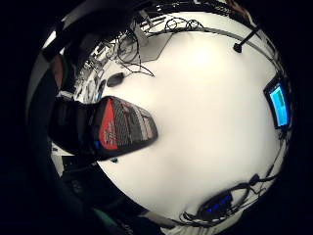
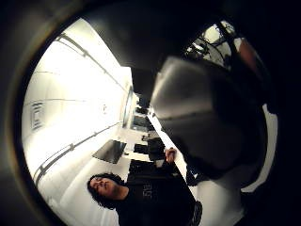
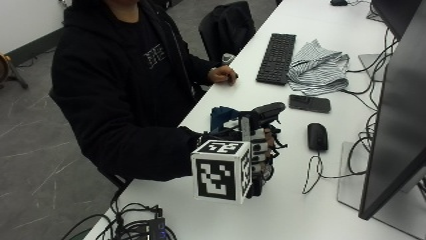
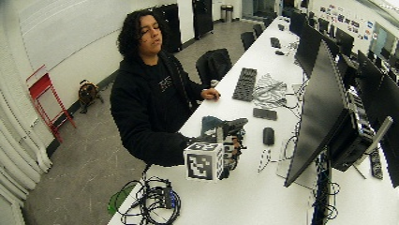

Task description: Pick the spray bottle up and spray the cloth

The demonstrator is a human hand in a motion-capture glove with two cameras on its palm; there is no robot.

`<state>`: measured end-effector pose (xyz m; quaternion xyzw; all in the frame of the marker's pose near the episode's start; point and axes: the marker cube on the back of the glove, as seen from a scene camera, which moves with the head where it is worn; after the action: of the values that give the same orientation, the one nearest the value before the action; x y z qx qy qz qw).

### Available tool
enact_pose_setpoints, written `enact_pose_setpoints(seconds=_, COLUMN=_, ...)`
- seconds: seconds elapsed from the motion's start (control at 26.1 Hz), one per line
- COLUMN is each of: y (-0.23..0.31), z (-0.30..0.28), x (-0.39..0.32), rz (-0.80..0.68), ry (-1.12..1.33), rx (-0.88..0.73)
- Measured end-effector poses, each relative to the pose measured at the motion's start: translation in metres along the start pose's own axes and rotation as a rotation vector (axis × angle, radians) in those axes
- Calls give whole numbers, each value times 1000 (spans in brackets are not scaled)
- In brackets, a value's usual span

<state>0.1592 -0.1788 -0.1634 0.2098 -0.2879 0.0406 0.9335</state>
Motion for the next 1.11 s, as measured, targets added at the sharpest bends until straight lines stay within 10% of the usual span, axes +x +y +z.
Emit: enact_pose_setpoints(seconds=1.11, y=-20, z=29, x=5, rz=-56, ry=-143, rx=311)
